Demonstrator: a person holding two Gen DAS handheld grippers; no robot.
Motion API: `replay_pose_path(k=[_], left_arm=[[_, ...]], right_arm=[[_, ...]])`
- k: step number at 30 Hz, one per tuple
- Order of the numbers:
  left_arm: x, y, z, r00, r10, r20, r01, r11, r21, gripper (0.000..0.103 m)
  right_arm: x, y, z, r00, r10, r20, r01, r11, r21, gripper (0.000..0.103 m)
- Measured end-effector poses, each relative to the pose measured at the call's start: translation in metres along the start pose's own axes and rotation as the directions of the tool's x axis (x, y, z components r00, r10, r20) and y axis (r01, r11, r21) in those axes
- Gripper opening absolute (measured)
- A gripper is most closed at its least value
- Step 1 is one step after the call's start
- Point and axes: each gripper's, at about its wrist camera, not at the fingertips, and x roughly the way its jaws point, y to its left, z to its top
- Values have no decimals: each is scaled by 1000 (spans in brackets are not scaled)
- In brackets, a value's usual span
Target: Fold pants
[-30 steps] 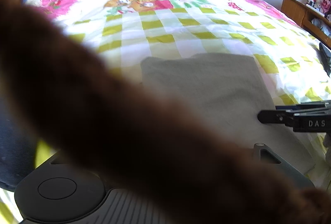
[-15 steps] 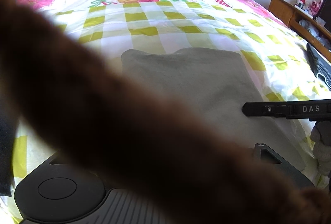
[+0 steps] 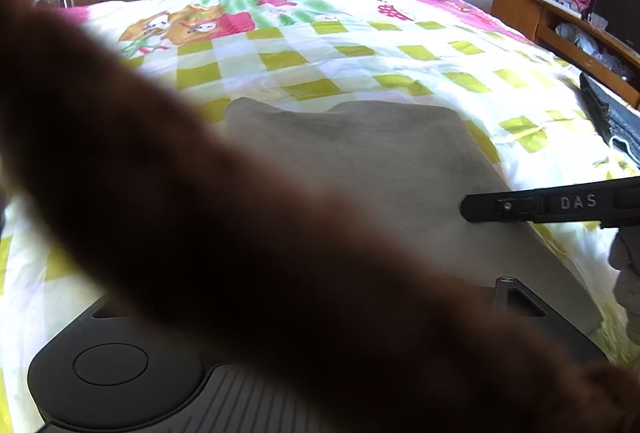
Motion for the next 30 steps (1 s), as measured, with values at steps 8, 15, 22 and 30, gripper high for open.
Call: replay_pose_path(k=[8,15,22,30], left_arm=[[-33,-5,-14,995,98,-3,-98,995,19,79],[-49,-8,-31,989,144,-28,-144,989,-13,80],[-57,-11,-42,986,158,-51,-159,987,-16,80],[-78,-14,-55,988,153,0,-152,986,-69,82]], right_arm=[[-46,43,-24,990,-95,100,110,982,-152,32],[-25,58,-56,987,-155,-40,141,960,-244,32],[-59,70,-59,988,-150,24,152,964,-219,32],[-76,80,-75,987,-147,61,156,972,-178,32]])
